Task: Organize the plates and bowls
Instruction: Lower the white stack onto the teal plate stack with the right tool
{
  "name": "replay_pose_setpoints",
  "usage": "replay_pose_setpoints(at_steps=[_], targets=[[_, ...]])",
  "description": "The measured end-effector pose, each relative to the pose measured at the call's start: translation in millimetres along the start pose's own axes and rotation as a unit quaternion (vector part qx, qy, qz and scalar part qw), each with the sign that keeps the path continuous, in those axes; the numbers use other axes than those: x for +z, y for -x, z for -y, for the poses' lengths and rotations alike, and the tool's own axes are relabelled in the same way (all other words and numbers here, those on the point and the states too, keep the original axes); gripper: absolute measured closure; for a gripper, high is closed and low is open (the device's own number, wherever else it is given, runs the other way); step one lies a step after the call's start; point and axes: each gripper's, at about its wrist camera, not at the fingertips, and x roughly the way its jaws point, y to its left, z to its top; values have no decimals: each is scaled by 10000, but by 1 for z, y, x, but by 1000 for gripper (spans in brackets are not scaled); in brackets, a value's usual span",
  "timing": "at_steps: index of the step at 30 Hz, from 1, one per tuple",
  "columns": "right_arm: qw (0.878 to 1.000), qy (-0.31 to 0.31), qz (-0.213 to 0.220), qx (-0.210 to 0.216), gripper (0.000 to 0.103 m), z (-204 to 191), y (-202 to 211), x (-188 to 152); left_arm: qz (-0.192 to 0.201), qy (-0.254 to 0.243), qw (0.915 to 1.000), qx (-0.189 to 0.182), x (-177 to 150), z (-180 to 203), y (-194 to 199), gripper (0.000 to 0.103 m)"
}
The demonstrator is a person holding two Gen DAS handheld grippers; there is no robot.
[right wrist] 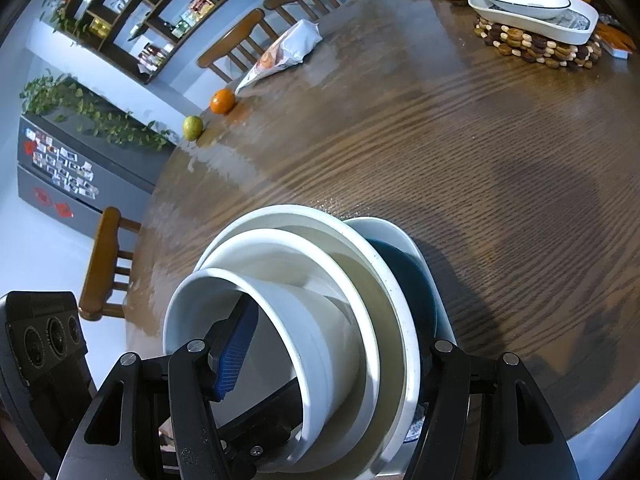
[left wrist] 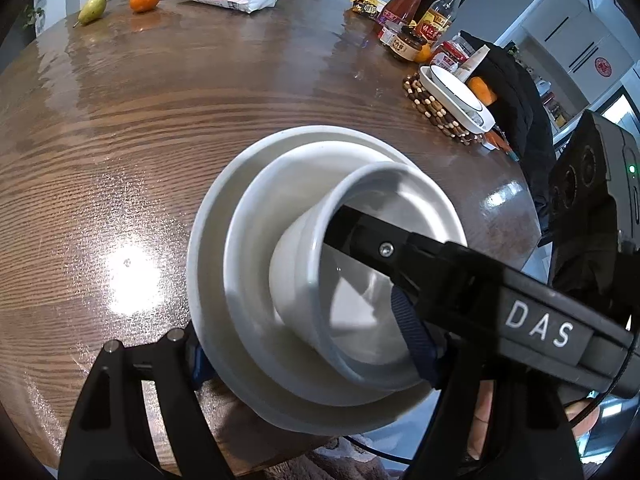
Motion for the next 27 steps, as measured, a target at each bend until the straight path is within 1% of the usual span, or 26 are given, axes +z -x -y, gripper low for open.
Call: replay_pose_setpoints(at_steps=[7,11,13,22,27], targets=[[10000,36,11,12,35,-1,2,-3,68,-50,10000,35,-2,1,4,26],[9999,52,12,90,31,-2,3,-3,158,-14,9999,-18,-1,-2,10,26],[10000,36,89,-12,30,-2,5,-1,185,13,9998,-81,-1,-4,14,25],[9998,114,149,-53,30,-7,10,-5,302,-37,9994,-154,-5,-3,25,24],[9994,157,261,-134,29,-8,16,-4,356,-19,9992,-179,-5,-5,30,24]])
